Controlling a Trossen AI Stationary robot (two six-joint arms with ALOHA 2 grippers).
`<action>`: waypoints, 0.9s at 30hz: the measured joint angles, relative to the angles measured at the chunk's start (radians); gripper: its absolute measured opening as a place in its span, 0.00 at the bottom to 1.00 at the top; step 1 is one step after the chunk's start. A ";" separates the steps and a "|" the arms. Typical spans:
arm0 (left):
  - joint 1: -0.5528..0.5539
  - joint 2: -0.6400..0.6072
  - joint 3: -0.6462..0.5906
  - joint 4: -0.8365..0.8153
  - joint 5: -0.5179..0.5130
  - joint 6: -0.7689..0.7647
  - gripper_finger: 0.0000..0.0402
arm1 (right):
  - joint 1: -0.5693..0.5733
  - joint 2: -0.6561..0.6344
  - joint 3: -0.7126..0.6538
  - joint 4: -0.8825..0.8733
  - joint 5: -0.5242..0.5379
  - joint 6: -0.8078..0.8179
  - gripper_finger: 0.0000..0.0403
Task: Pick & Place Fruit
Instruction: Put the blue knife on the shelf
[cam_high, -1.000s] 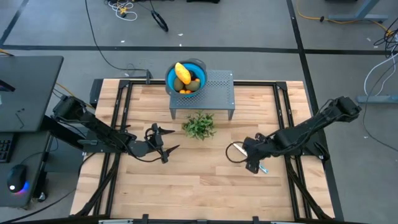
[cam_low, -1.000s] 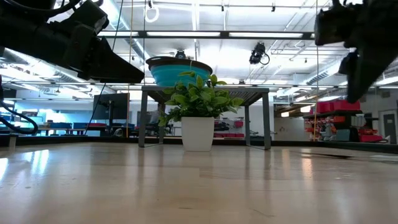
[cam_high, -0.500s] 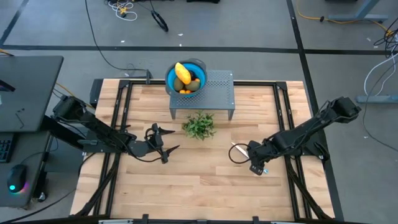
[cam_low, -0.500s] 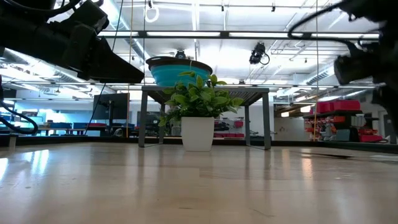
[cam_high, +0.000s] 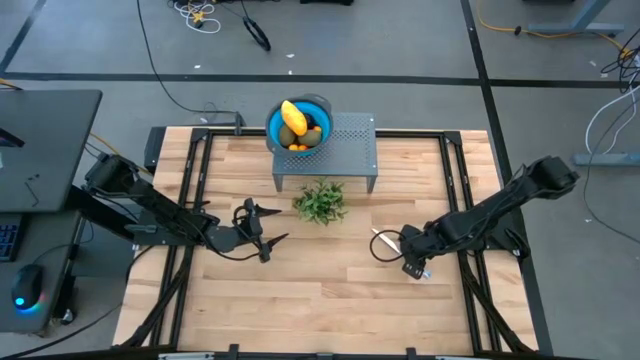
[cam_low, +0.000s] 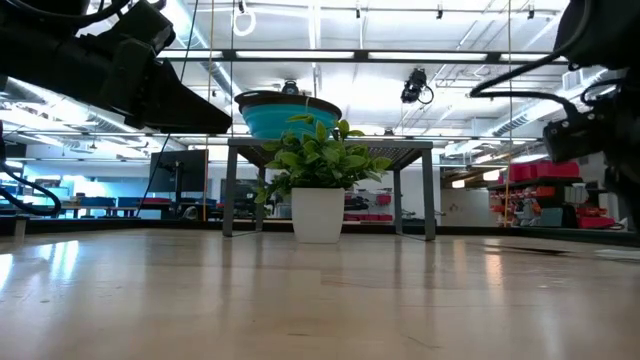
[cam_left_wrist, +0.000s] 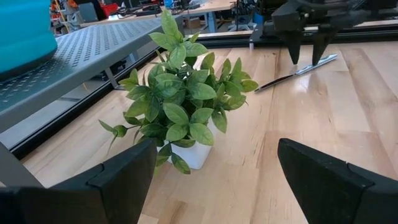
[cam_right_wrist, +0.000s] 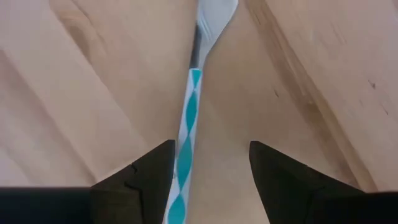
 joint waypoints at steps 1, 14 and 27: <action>0.000 0.000 0.000 0.000 0.000 0.000 0.85 | 0.000 0.011 0.000 0.002 0.000 0.000 0.53; 0.000 0.000 0.000 0.000 0.000 0.002 0.85 | 0.001 0.138 0.076 -0.063 0.027 0.011 0.53; 0.000 0.000 0.000 0.000 0.000 -0.001 0.85 | 0.023 0.293 0.175 -0.135 0.048 0.059 0.42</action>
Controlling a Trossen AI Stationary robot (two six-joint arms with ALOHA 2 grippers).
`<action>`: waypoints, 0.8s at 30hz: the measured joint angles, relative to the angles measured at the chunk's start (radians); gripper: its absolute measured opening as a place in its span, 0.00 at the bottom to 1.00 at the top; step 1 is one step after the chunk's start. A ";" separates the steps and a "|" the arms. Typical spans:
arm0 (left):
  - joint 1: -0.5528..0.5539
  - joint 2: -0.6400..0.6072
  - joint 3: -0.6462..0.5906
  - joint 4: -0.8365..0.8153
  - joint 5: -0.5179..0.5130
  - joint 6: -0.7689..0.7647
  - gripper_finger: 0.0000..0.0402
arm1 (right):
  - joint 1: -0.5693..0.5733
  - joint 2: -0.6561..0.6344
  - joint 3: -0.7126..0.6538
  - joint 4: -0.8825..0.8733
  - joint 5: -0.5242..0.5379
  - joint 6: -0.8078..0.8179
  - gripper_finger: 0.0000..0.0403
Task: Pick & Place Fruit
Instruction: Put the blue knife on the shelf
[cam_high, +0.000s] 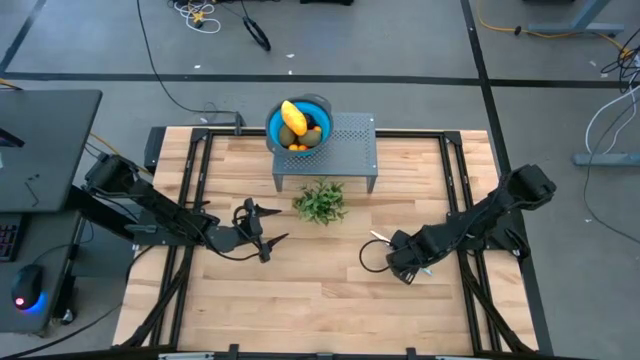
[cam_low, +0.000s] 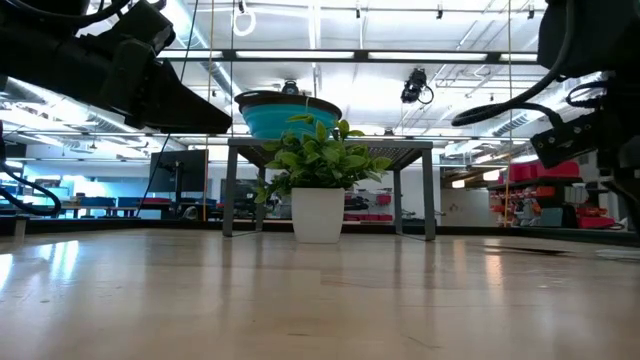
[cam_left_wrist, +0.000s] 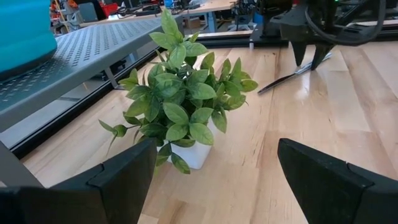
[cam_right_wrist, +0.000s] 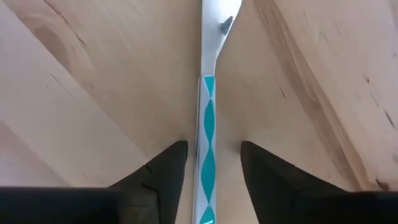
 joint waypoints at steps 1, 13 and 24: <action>0.000 0.000 0.000 0.000 0.000 0.000 0.85 | 0.004 0.002 0.005 -0.006 0.007 0.013 0.41; 0.000 0.000 0.000 0.000 0.004 -0.001 0.85 | 0.023 0.005 0.013 -0.009 0.013 0.053 0.28; 0.000 0.000 0.000 0.000 0.004 -0.001 0.85 | 0.020 0.003 0.012 0.033 0.031 -0.013 0.26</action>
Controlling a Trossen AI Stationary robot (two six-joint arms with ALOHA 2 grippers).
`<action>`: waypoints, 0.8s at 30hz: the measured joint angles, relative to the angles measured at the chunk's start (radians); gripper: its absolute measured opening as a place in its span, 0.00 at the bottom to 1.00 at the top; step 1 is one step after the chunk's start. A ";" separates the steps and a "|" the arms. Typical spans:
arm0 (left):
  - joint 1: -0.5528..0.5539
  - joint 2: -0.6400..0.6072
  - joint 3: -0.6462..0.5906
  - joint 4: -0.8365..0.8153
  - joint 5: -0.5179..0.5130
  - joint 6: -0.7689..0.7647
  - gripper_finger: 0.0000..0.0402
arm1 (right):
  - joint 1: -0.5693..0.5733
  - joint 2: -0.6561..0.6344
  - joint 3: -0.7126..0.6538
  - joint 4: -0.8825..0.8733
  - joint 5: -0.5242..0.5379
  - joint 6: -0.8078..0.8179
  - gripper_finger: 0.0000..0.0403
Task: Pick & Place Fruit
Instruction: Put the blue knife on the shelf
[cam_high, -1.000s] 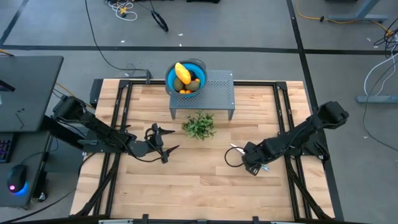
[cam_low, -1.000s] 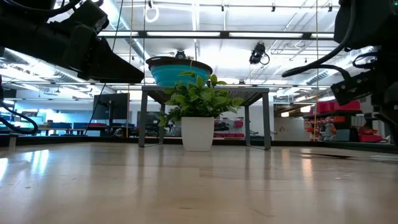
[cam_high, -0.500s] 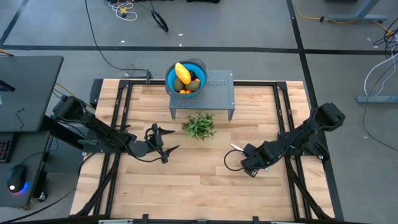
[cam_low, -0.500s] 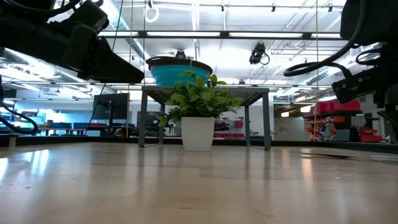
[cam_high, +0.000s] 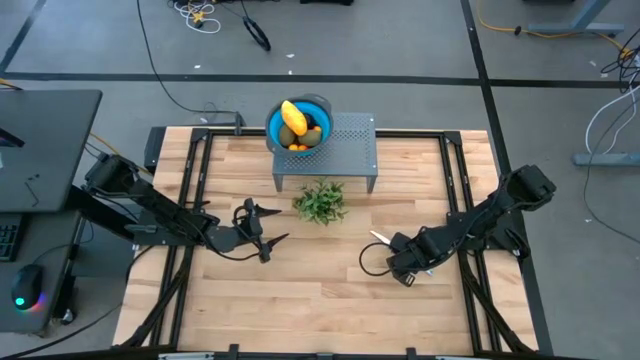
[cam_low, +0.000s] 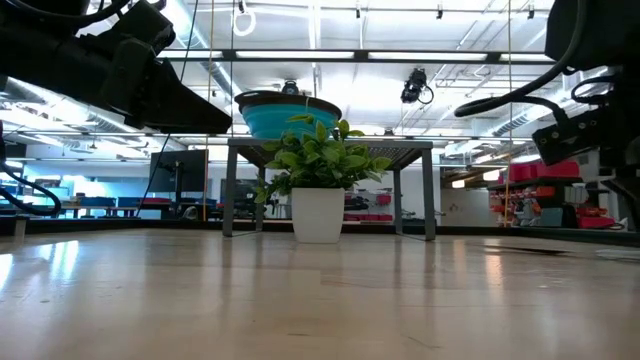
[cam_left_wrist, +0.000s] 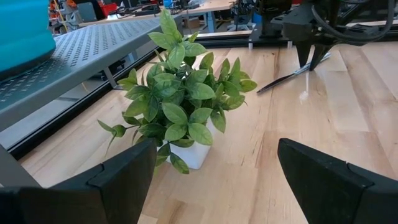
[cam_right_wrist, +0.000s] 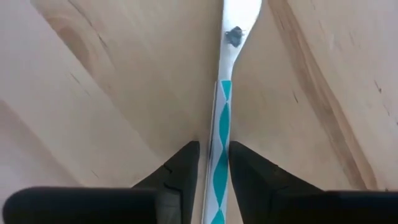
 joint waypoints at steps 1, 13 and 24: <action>0.000 0.000 0.000 0.000 0.000 0.000 0.85 | -0.002 0.000 0.001 -0.006 0.001 0.012 0.26; 0.000 0.000 0.000 0.000 -0.003 0.000 0.85 | -0.004 -0.036 -0.002 -0.005 0.035 0.077 0.17; 0.000 0.000 0.000 0.000 -0.003 0.000 0.85 | -0.005 -0.037 0.008 -0.024 0.043 0.067 0.14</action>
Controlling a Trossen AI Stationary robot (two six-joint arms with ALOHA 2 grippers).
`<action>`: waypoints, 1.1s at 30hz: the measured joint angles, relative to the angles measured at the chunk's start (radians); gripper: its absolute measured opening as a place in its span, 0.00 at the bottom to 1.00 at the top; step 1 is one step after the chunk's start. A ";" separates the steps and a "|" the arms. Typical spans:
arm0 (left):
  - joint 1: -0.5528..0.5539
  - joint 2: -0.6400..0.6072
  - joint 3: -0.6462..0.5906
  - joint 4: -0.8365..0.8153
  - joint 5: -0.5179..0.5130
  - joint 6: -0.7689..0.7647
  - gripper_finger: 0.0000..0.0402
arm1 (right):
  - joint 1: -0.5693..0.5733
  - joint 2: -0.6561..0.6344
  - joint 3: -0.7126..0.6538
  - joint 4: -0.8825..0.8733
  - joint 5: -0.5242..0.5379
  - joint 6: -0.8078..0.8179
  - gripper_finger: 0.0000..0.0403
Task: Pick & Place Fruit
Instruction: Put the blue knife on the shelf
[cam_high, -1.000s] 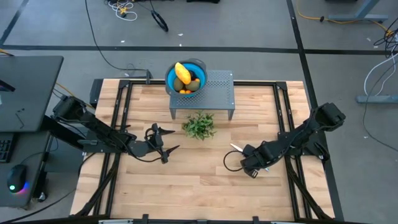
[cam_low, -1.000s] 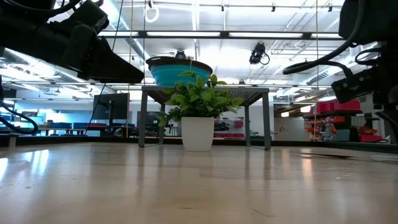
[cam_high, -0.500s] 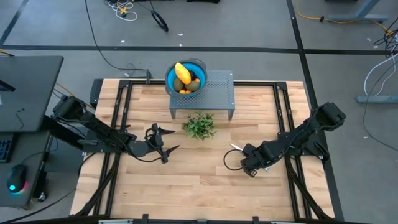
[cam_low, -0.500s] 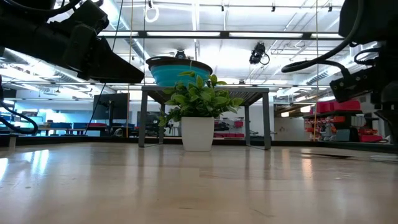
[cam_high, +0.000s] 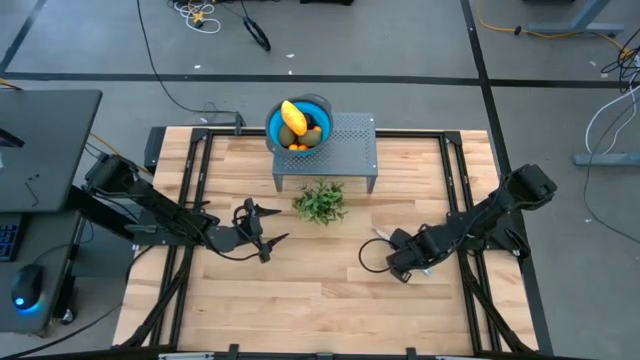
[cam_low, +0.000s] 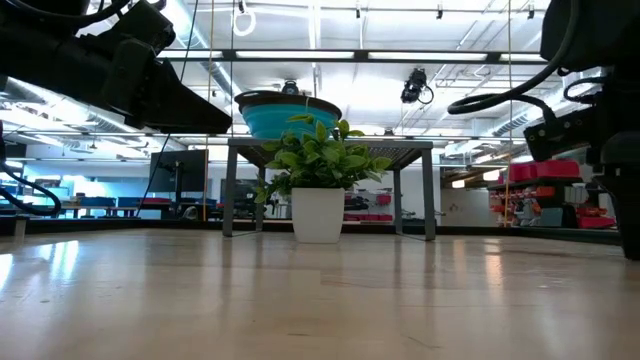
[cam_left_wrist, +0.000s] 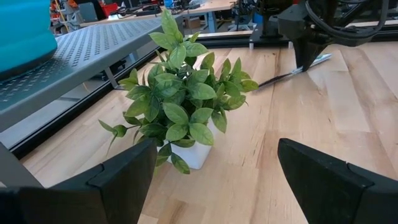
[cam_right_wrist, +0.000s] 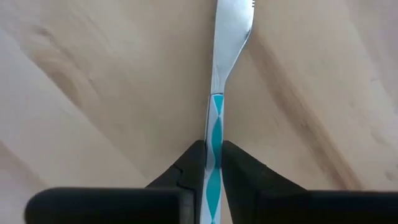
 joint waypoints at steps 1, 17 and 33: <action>0.000 0.000 0.000 0.000 0.000 0.000 0.85 | -0.001 0.000 0.011 -0.014 0.005 -0.002 0.14; 0.000 0.000 0.000 0.000 0.003 0.000 0.85 | -0.076 -0.002 0.310 -0.180 0.051 0.070 0.14; 0.000 0.000 0.000 0.000 0.003 0.000 0.85 | -0.286 -0.003 0.555 -0.189 0.076 0.021 0.13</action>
